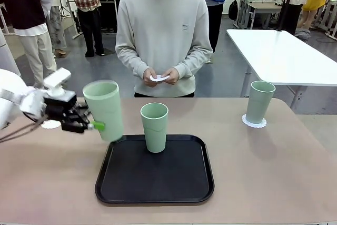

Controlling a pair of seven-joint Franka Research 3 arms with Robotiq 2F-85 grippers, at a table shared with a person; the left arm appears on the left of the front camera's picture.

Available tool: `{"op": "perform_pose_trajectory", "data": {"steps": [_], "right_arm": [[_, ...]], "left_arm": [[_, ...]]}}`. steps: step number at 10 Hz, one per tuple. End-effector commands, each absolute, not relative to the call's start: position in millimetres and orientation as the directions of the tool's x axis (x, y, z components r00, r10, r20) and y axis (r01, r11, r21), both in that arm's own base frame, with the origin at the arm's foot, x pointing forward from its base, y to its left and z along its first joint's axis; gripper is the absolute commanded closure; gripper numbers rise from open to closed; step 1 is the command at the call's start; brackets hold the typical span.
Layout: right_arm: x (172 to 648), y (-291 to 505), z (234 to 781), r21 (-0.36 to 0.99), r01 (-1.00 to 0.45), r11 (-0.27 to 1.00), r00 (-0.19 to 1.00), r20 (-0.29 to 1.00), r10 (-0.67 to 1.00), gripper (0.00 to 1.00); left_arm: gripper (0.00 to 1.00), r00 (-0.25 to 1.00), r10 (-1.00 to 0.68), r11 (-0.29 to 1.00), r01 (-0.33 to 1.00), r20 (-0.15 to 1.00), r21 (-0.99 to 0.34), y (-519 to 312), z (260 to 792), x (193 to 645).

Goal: Place coasters on the table and set cups on them.
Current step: Take one Reusable plastic cup from the Flat Tray and place it on a coaster set by the human.

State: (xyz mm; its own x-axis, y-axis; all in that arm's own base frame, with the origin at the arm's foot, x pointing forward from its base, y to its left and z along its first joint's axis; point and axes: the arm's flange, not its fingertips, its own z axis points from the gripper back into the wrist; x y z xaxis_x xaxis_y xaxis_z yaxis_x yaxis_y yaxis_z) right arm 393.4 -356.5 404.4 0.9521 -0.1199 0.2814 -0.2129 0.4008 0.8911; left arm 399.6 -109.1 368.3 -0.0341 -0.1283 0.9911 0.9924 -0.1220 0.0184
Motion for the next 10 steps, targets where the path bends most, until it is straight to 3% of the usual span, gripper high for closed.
{"op": "perform_pose_trajectory", "data": {"steps": [1, 3, 4, 5, 10], "right_arm": [[393, -357, 405, 0.893, -0.216, 0.395, 0.953, 0.281, -0.113, 0.0], [393, -357, 405, 0.893, -0.216, 0.395, 0.953, 0.281, -0.113, 0.0], [393, -357, 405, 0.893, -0.216, 0.395, 0.953, 0.281, -0.113, 0.0], [393, -357, 405, 0.893, -0.216, 0.395, 0.953, 0.281, -0.113, 0.0], [393, -357, 405, 0.893, -0.216, 0.395, 0.953, 0.281, -0.113, 0.0]], "left_arm": [[0.72, -0.021, -0.108, -0.036, 0.999, 0.994, 0.018, -112, 434, 378], [0.72, -0.033, -0.132, 0.001, 0.999, 0.991, 0.033, -116, 466, 373], [0.72, 0.007, -0.148, 0.015, 1.0, 0.989, -0.005, -115, 467, 375], [0.72, -0.05, -0.116, -0.043, 0.998, 0.992, 0.045, -109, 470, 374], [0.72, -0.05, -0.116, -0.043, 0.998, 0.992, 0.045, -109, 470, 374]]}}
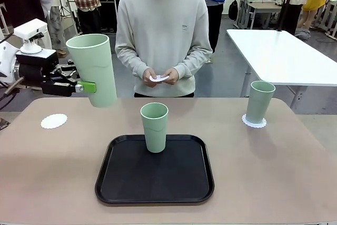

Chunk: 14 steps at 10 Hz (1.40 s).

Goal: Place coasters on the table and set cups on them.
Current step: Take one Reusable plastic cup from the Flat Tray and place it on a coaster set by the human.

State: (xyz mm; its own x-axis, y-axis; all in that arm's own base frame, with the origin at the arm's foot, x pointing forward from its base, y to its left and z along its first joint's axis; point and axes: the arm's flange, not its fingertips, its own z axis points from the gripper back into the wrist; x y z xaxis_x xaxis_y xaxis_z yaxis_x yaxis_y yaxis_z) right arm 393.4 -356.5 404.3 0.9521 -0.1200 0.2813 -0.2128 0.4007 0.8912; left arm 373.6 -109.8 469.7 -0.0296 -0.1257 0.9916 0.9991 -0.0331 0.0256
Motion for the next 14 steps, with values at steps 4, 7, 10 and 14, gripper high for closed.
{"op": "perform_pose_trajectory", "data": {"steps": [4, 7, 10, 14], "right_arm": [[393, -357, 405, 0.893, -0.216, 0.395, 0.953, 0.281, -0.113, 0.0], [393, -357, 405, 0.893, -0.216, 0.395, 0.953, 0.281, -0.113, 0.0], [393, -357, 405, 0.893, -0.216, 0.395, 0.953, 0.281, -0.113, 0.0], [393, -357, 405, 0.893, -0.216, 0.395, 0.953, 0.281, -0.113, 0.0]], "left_arm": [[0.16, 0.036, -0.093, 0.015, 0.999, 0.995, -0.035, -92, 479, 392], [0.16, 0.086, -0.014, 0.253, 0.964, 0.996, -0.08, 12, 477, 449], [0.16, 0.079, -0.004, 0.437, 0.897, 0.997, -0.069, 98, 487, 461], [0.16, 0.05, -0.028, 0.577, 0.816, 0.998, -0.025, 157, 508, 469]]}}
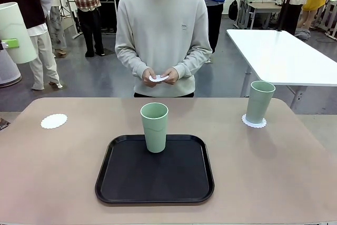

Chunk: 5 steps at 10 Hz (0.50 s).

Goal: Place coasters on the table and set cups on them.
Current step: Take one Reusable plastic cup from the Flat Tray and place it on a coaster set by the human.

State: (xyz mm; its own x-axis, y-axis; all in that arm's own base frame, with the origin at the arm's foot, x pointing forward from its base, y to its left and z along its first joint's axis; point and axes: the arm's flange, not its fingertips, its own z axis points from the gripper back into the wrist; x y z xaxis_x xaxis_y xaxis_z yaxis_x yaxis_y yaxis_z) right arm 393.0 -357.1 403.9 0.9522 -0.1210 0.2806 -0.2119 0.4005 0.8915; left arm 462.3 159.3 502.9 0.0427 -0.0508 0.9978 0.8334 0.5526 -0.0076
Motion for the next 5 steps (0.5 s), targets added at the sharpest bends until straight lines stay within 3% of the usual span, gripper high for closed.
{"op": "perform_pose_trajectory", "data": {"steps": [1, 5], "right_arm": [[393.3, -357.1, 405.2, 0.893, -0.216, 0.395, 0.953, 0.281, -0.113, 0.0], [393.3, -357.1, 405.2, 0.893, -0.216, 0.395, 0.953, 0.281, -0.113, 0.0]], "left_arm": [[0.16, 0.051, -0.032, 0.585, 0.811, 0.998, -0.022, 156.9, 511.4, 468.6], [0.16, 0.043, -0.051, 0.553, 0.833, 0.998, -0.008, 159.3, 502.9, 462.3]]}}
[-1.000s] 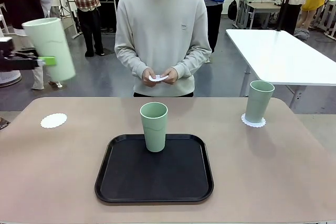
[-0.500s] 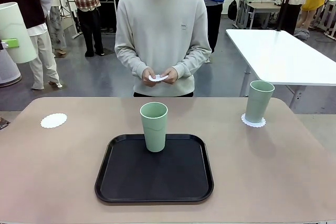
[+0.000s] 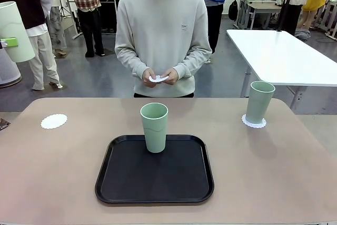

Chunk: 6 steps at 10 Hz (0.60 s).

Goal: Place coasters on the table and set cups on them.
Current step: Take one Reusable plastic cup from the Flat Tray and place it on a coaster set by the human.

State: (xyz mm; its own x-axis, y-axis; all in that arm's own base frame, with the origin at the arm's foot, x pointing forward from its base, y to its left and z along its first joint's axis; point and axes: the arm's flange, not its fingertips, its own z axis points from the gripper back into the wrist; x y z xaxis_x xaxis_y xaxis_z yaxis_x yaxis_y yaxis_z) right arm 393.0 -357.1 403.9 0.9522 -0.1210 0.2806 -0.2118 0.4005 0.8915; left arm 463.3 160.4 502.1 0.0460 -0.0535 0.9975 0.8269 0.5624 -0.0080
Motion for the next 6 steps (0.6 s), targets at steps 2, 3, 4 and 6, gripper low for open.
{"op": "perform_pose_trajectory", "data": {"steps": [2, 3, 4, 6], "right_arm": [[393, -357, 405, 0.893, -0.216, 0.395, 0.953, 0.281, -0.113, 0.0], [393, -357, 405, 0.893, -0.216, 0.395, 0.953, 0.281, -0.113, 0.0], [393, -357, 405, 0.893, -0.216, 0.395, 0.953, 0.281, -0.113, 0.0], [393, -357, 405, 0.893, -0.216, 0.395, 0.953, 0.281, -0.113, 0.0]], "left_arm": [[0.16, 0.043, -0.051, 0.553, 0.833, 0.998, -0.008, 159, 503, 462], [0.16, 0.046, -0.053, 0.562, 0.827, 0.998, -0.008, 160, 502, 463], [0.16, 0.039, -0.042, 0.577, 0.816, 0.998, -0.007, 173, 484, 493], [0.16, -0.009, -0.008, 0.569, 0.822, 1.0, 0.011, 193, 448, 518]]}}
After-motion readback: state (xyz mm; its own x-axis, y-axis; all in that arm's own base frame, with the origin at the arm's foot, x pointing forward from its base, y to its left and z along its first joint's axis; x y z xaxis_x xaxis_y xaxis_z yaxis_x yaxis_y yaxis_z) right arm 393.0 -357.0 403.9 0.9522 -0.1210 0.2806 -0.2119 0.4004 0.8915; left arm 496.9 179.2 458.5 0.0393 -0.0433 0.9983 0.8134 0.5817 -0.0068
